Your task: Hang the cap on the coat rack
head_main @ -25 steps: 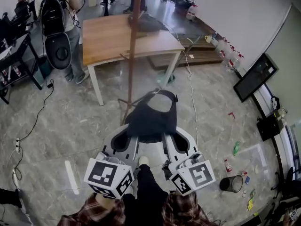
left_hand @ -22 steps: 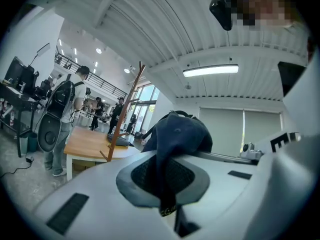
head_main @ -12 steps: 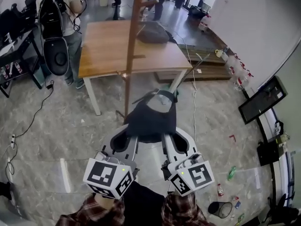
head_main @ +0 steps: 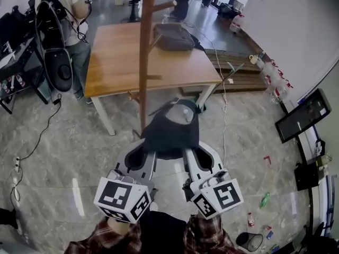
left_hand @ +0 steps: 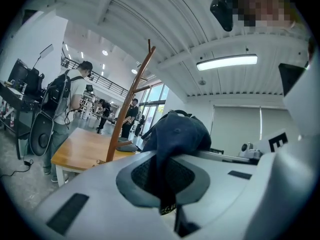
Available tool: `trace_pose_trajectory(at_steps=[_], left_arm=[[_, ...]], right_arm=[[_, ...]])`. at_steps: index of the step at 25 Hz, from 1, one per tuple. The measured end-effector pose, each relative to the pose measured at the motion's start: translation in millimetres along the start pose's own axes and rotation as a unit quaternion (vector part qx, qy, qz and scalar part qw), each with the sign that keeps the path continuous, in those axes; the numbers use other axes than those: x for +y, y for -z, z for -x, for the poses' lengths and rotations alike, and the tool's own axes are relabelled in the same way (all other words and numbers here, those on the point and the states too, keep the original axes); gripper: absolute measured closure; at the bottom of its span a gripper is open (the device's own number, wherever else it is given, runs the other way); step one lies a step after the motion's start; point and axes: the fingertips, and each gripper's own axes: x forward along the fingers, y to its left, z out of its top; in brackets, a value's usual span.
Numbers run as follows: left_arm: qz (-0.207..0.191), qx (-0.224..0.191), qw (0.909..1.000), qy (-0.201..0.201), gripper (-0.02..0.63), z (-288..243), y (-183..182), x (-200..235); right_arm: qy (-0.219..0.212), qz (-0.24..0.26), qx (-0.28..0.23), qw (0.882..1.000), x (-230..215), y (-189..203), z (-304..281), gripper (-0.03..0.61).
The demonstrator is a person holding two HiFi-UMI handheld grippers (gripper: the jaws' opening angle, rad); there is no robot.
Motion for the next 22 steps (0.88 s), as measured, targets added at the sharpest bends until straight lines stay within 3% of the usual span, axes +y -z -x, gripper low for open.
trace_pose_trajectory(at_steps=[12, 22], left_arm=[[-0.005, 0.009, 0.9996, 0.027, 0.594, -79.6, -17.7, 60.2], [0.02, 0.032, 0.9993, 0.001, 0.592, -113.2, 2.2, 78.0]], right_arm=[[0.026, 0.001, 0.001, 1.0, -44.6, -1.0, -90.3, 0.555], [0.006, -0.009, 0.043, 0.999, -75.2, 19.5, -120.3, 0.555]])
